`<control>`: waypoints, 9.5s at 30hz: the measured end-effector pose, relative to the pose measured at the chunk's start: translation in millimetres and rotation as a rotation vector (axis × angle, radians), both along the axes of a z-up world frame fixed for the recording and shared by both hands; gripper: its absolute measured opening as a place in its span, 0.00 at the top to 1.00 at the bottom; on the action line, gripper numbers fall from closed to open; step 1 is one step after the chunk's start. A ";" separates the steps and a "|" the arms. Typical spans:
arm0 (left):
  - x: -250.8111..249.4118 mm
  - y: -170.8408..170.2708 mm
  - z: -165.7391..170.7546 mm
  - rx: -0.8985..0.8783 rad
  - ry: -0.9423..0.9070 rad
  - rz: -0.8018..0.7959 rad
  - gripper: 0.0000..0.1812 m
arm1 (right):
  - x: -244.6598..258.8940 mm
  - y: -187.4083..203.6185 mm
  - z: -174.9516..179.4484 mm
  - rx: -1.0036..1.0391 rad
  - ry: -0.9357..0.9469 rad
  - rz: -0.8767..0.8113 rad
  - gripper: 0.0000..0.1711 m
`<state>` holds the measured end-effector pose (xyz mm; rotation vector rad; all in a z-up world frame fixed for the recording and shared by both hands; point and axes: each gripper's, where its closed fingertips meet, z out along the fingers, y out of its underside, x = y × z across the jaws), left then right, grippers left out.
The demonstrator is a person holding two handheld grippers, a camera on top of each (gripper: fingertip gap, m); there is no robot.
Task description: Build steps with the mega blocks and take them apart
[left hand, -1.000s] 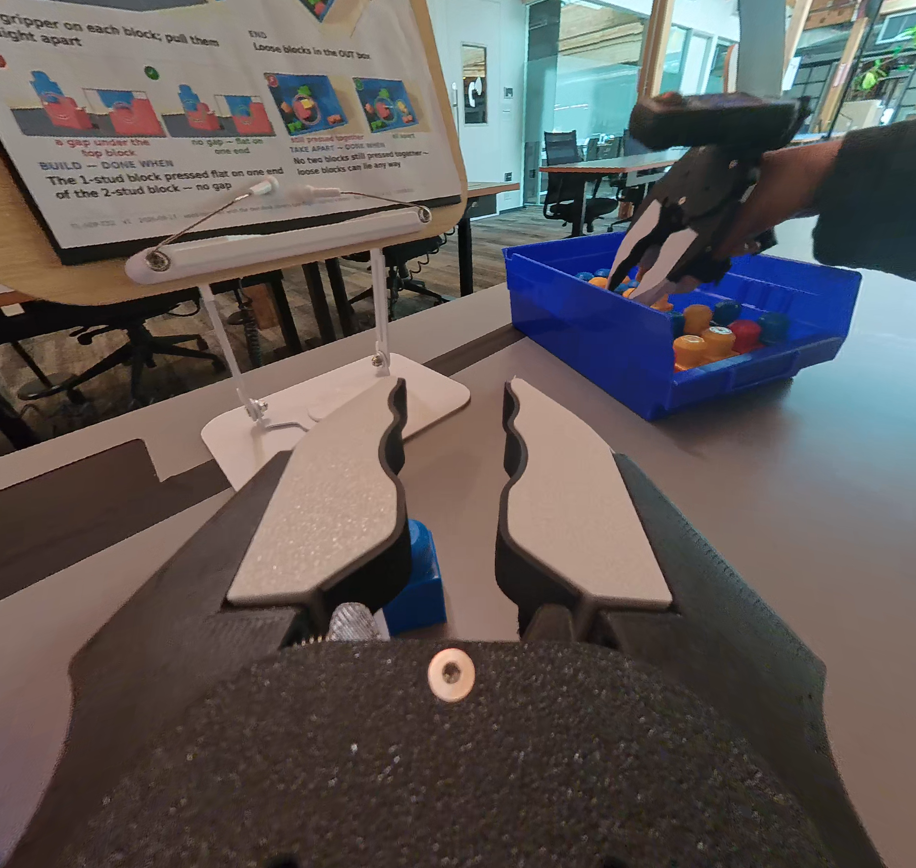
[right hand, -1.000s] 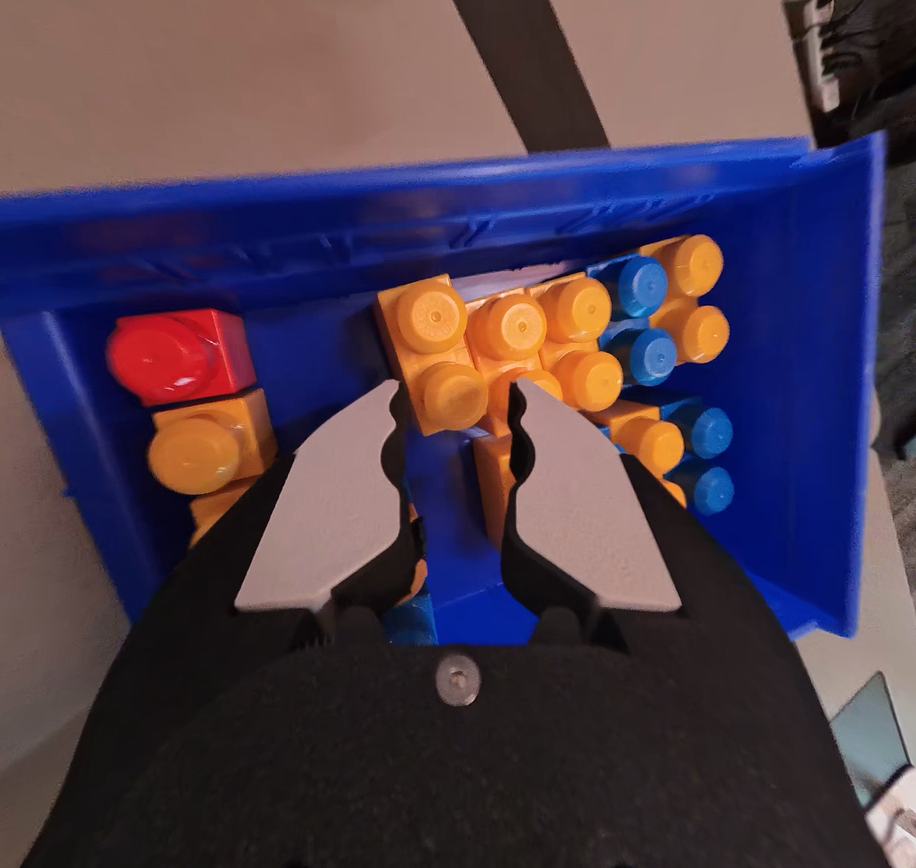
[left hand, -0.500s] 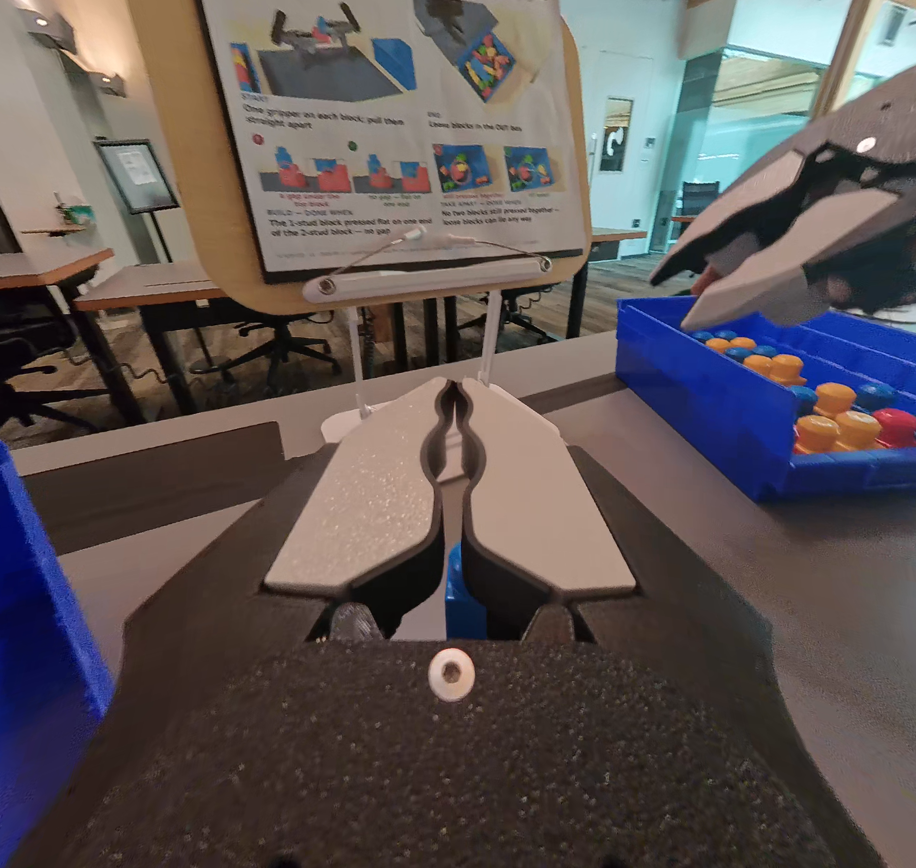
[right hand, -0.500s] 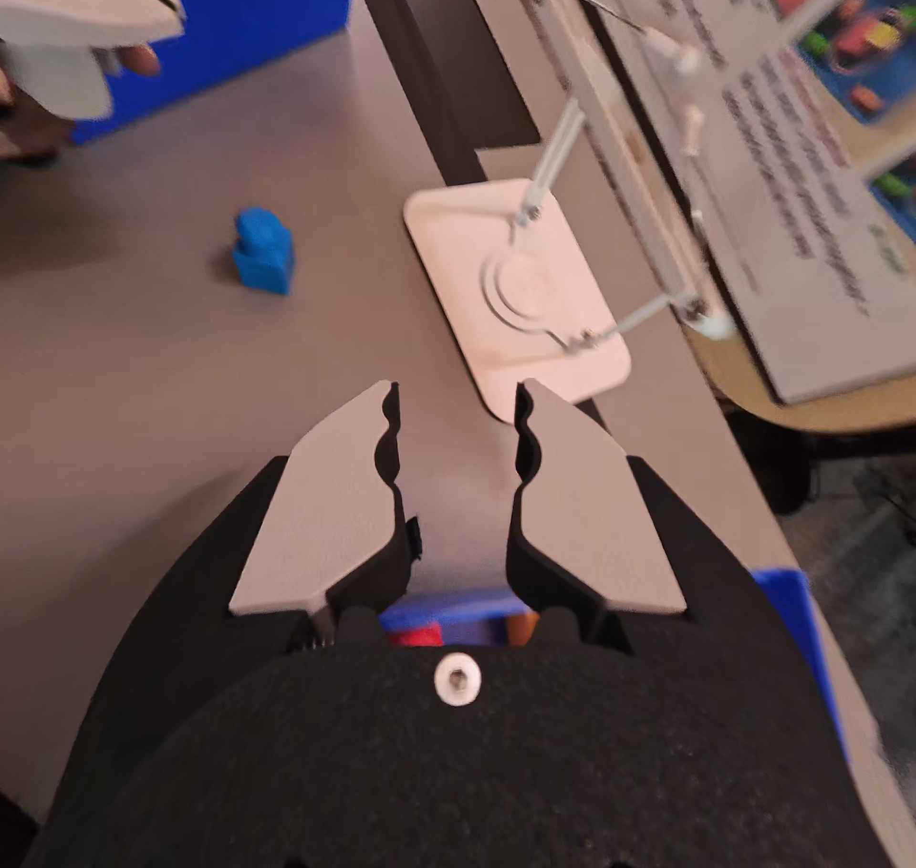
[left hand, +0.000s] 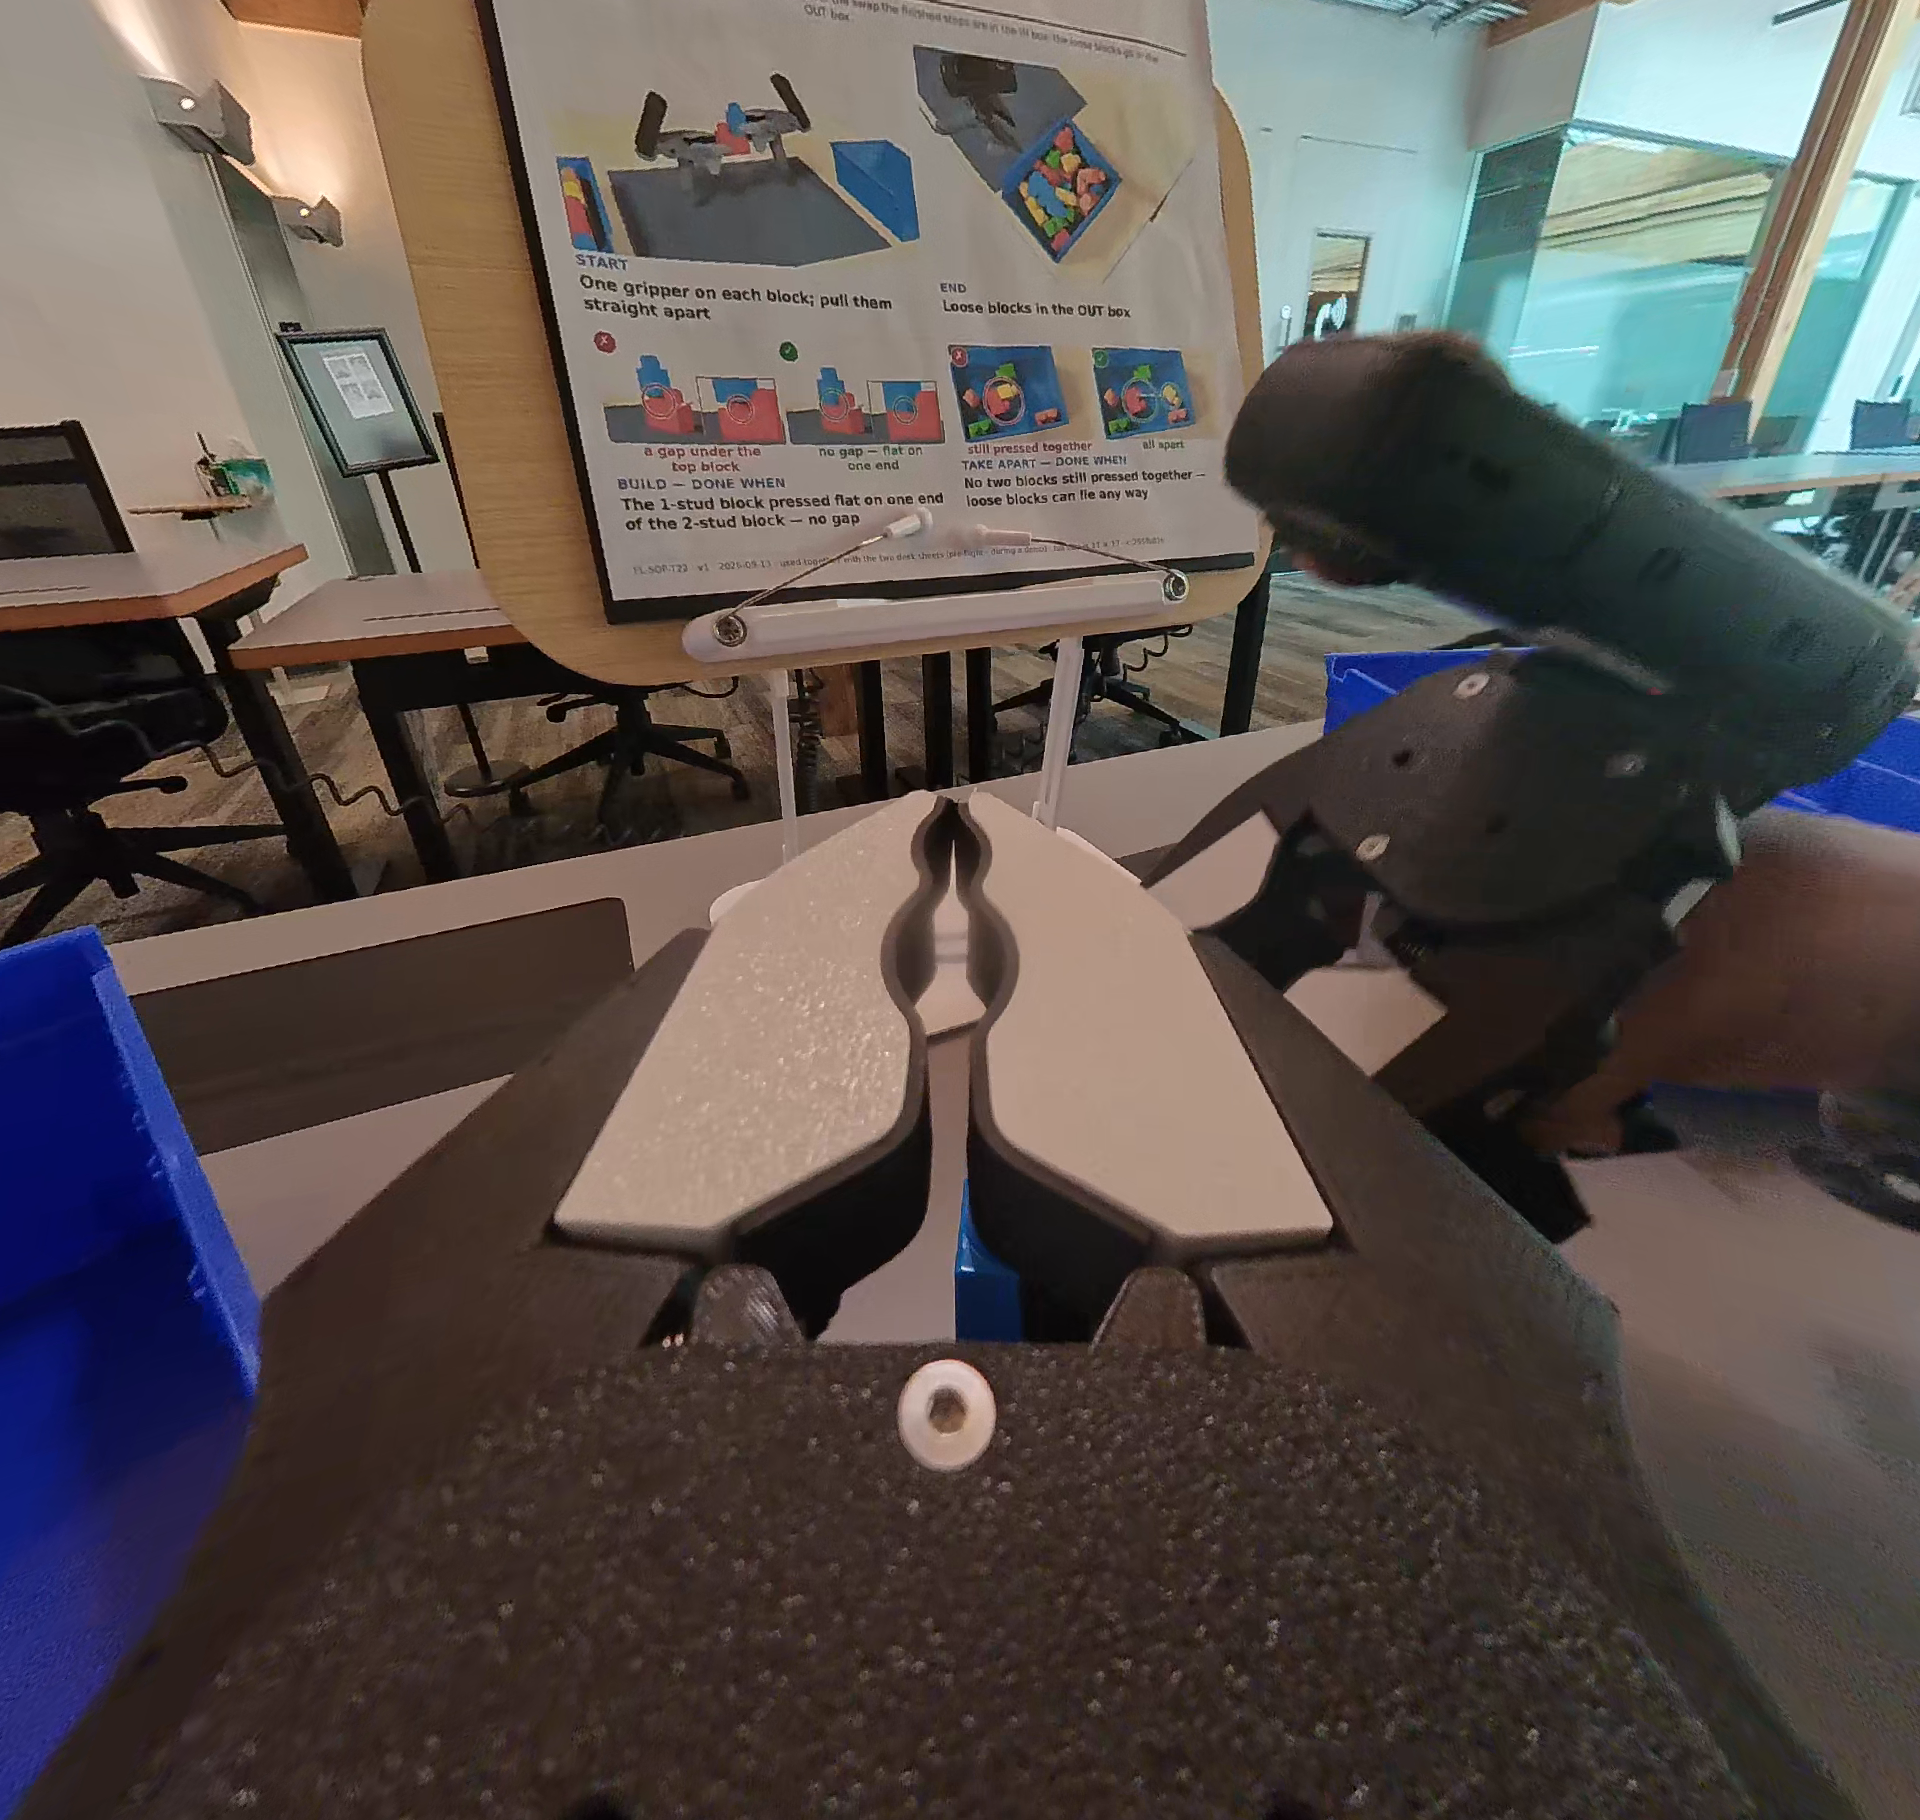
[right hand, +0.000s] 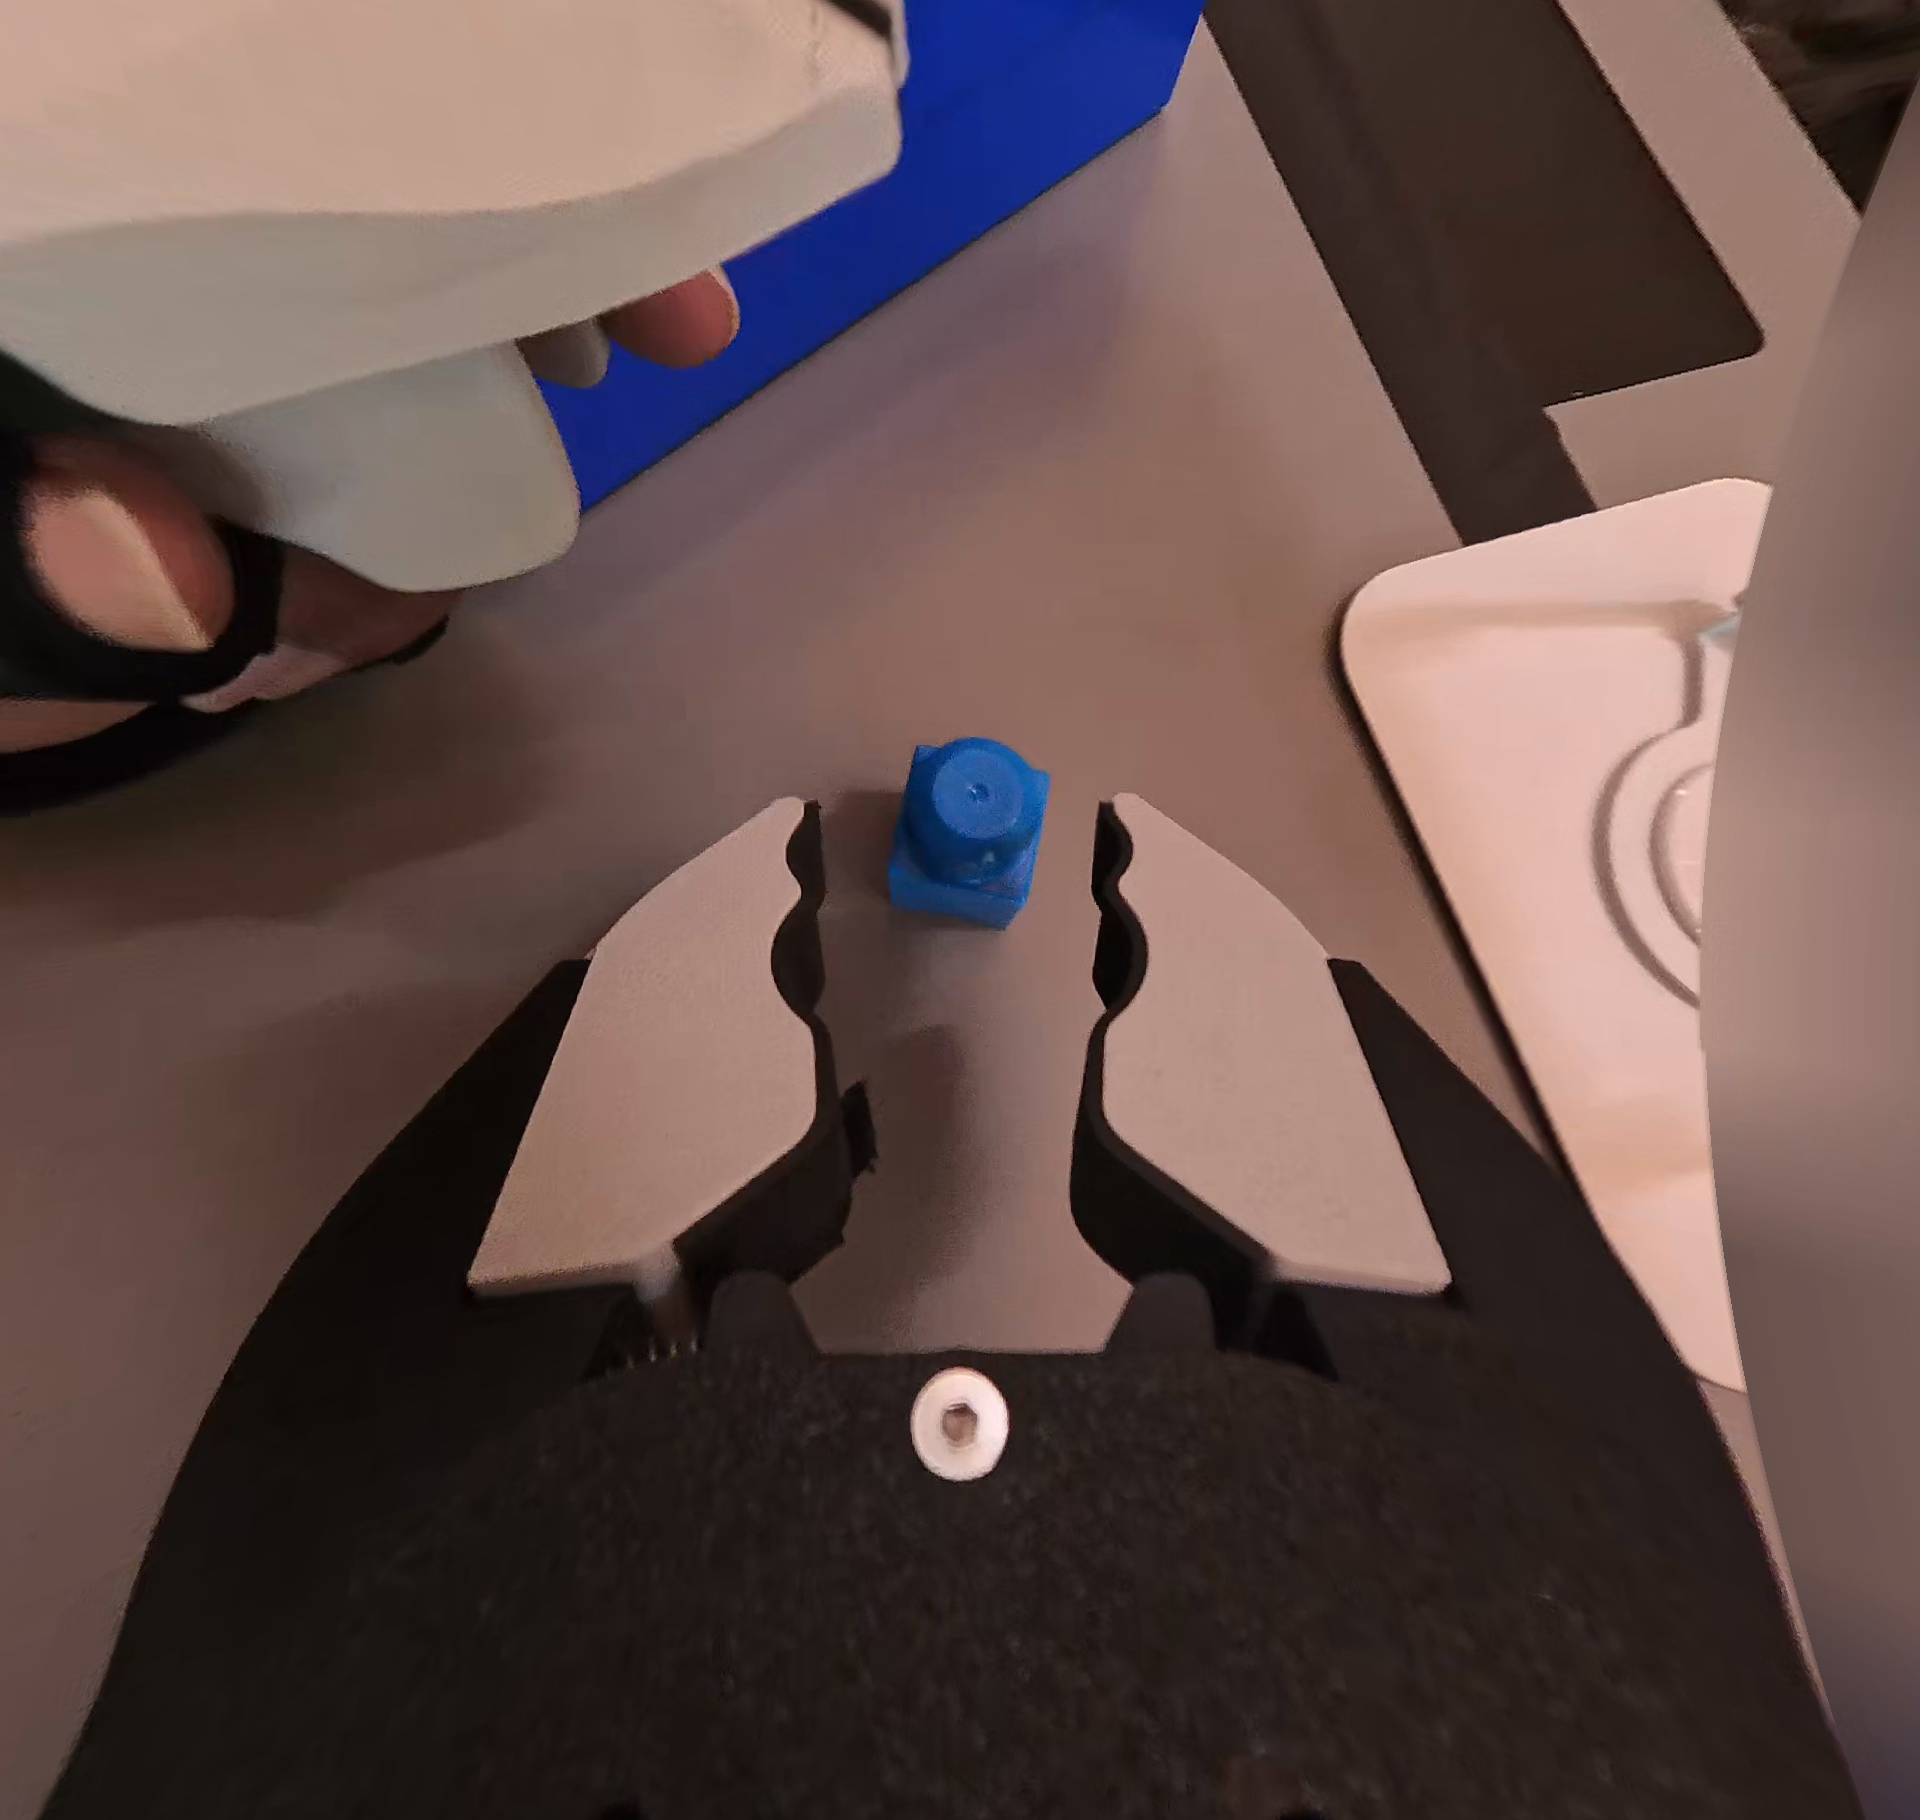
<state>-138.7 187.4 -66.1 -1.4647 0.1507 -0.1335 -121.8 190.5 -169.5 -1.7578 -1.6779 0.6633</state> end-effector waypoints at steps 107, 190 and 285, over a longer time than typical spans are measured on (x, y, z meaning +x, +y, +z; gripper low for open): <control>17.3 5.2 -22.0 -0.084 0.030 -0.083 1.00 | 135.7 41.8 153.2 0.257 0.802 -0.580 0.90; -139.6 13.5 86.7 0.059 0.205 0.355 0.83 | 99.8 29.5 66.2 0.237 0.669 -0.432 1.00; 24.7 -64.6 132.1 0.320 0.004 -0.132 0.83 | 58.7 -4.1 39.2 0.446 0.428 -0.367 0.76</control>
